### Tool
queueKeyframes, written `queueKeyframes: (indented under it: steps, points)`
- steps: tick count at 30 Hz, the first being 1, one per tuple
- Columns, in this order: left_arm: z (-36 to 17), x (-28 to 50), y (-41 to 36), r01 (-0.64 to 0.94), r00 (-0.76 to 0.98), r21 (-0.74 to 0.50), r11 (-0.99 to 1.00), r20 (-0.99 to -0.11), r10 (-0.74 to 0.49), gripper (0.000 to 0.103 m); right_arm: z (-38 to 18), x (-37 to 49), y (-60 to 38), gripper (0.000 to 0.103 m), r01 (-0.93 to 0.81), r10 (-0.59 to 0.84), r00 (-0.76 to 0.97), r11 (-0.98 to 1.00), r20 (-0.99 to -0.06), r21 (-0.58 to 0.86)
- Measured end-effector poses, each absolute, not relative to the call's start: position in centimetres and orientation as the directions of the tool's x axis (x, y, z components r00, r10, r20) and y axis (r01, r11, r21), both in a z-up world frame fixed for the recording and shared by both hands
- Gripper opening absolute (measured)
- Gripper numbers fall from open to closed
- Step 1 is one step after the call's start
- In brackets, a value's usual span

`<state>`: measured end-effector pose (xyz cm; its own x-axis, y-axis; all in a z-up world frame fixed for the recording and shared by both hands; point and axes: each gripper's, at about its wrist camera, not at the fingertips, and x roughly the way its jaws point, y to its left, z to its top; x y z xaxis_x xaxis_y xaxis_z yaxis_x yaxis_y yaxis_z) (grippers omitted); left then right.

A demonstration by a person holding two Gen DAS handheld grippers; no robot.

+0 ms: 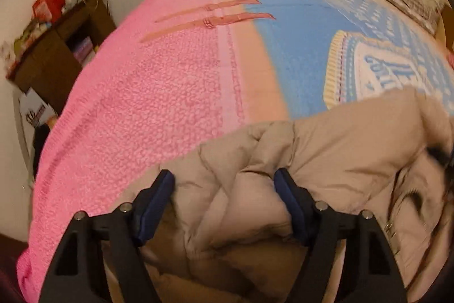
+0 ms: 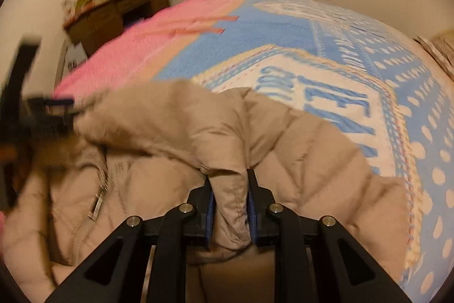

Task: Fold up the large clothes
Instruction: 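Lift the hem with both tools and fold it toward the collar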

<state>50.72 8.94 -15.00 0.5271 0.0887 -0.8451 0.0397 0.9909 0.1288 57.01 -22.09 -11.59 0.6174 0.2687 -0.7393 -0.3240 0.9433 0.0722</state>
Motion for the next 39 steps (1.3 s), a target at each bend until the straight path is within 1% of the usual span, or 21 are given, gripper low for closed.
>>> queueKeyframes:
  steps: [3, 4, 5, 6, 7, 8, 9, 12, 13, 14, 15, 16, 17, 19, 20, 22, 25, 28, 31, 36, 39]
  points:
    - [-15.3, 50.3, 8.9, 0.044, 0.523, 0.128, 0.991, -0.848, 0.086, 0.077, -8.8, 56.3, -22.1, 0.027, -0.257, 0.235, 0.698, 0.964, -0.677, 0.069]
    - [-15.5, 50.1, 8.6, 0.052, 0.531, 0.148, 0.988, -0.842, 0.098, 0.077, -7.7, 56.1, -21.8, 0.033, -0.253, 0.240, 0.718, 0.964, -0.653, 0.075]
    - [-15.7, 49.9, 8.3, 0.060, 0.543, 0.169, 0.984, -0.833, 0.110, 0.077, -6.7, 56.0, -21.2, 0.043, -0.259, 0.245, 0.733, 0.963, -0.634, 0.073]
    - [-15.8, 50.1, 8.2, 0.064, 0.550, 0.180, 0.982, -0.827, 0.116, 0.077, -6.0, 55.9, -20.6, 0.049, -0.264, 0.244, 0.743, 0.963, -0.624, 0.062]
    - [-15.9, 50.0, 8.2, 0.063, 0.552, 0.179, 0.982, -0.826, 0.115, 0.077, -5.1, 55.8, -19.7, 0.058, -0.265, 0.232, 0.761, 0.964, -0.606, 0.036]
    - [-15.9, 50.0, 8.4, 0.059, 0.553, 0.174, 0.983, -0.826, 0.113, 0.078, -4.4, 55.8, -18.9, 0.061, -0.262, 0.214, 0.775, 0.965, -0.595, 0.006]
    - [-16.0, 49.9, 8.5, 0.054, 0.553, 0.171, 0.984, -0.825, 0.113, 0.081, -3.7, 55.9, -18.1, 0.061, -0.259, 0.201, 0.779, 0.966, -0.594, -0.014]
    - [-16.1, 48.4, 8.3, 0.047, 0.576, 0.166, 0.985, -0.810, 0.109, 0.081, -2.1, 55.9, -17.2, 0.061, -0.263, 0.229, 0.802, 0.965, -0.552, 0.017]
    - [-16.0, 48.3, 8.3, 0.046, 0.584, 0.164, 0.985, -0.805, 0.107, 0.081, -2.4, 56.5, -16.3, 0.061, -0.286, 0.222, 0.795, 0.958, -0.565, -0.026]
    - [-15.9, 48.1, 8.5, 0.043, 0.590, 0.154, 0.987, -0.801, 0.099, 0.082, -3.0, 57.4, -15.6, 0.061, -0.296, 0.192, 0.774, 0.952, -0.604, -0.076]
    - [-15.9, 47.9, 8.6, 0.040, 0.591, 0.144, 0.989, -0.802, 0.093, 0.083, -4.2, 58.8, -15.5, 0.059, -0.300, 0.169, 0.732, 0.950, -0.660, -0.090]
    - [-15.8, 47.8, 9.0, 0.032, 0.591, 0.128, 0.991, -0.802, 0.085, 0.088, -5.1, 59.8, -15.9, 0.039, -0.300, 0.165, 0.699, 0.951, -0.696, -0.076]
    - [-15.8, 47.9, 9.5, 0.018, 0.590, 0.104, 0.994, -0.804, 0.073, 0.091, -7.2, 61.3, -16.7, 0.026, -0.273, 0.145, 0.640, 0.961, -0.754, -0.047]
    - [-15.9, 47.9, 10.4, 0.001, 0.587, 0.048, 0.999, -0.809, 0.038, 0.101, -10.3, 62.0, -18.2, 0.026, -0.252, 0.128, 0.566, 0.968, -0.814, -0.023]
    - [-16.0, 48.0, 10.7, -0.003, 0.585, 0.026, 1.000, -0.810, 0.023, 0.103, -11.5, 61.7, -18.7, 0.026, -0.265, 0.146, 0.536, 0.964, -0.831, -0.002]
    - [-16.3, 48.2, 11.0, -0.003, 0.582, 0.000, 1.000, -0.813, 0.002, 0.103, -12.5, 60.2, -18.8, 0.026, -0.286, 0.137, 0.557, 0.957, -0.819, -0.034]
    - [-17.0, 48.6, 10.6, -0.003, 0.580, 0.007, 1.000, -0.815, 0.007, 0.103, -13.3, 58.9, -18.5, 0.026, -0.291, 0.122, 0.582, 0.954, -0.804, -0.066]
    - [-17.5, 48.5, 10.6, -0.012, 0.597, 0.011, 1.000, -0.802, 0.016, 0.103, -13.7, 58.6, -18.7, 0.026, -0.280, 0.134, 0.599, 0.959, -0.790, -0.050]
    - [-17.8, 48.3, 10.6, -0.014, 0.611, 0.001, 1.000, -0.791, 0.009, 0.103, -14.2, 57.9, -18.5, 0.026, -0.272, 0.122, 0.649, 0.959, -0.751, -0.080]
    - [-17.9, 48.4, 10.5, -0.019, 0.616, 0.008, 1.000, -0.788, 0.019, 0.103, -14.3, 58.7, -19.5, 0.026, -0.272, 0.177, 0.636, 0.962, -0.751, -0.004]
    - [-17.0, 48.5, 10.5, -0.020, 0.595, 0.012, 1.000, -0.803, 0.022, 0.103, -14.2, 58.8, -19.2, 0.026, -0.279, 0.169, 0.634, 0.960, -0.755, -0.019]
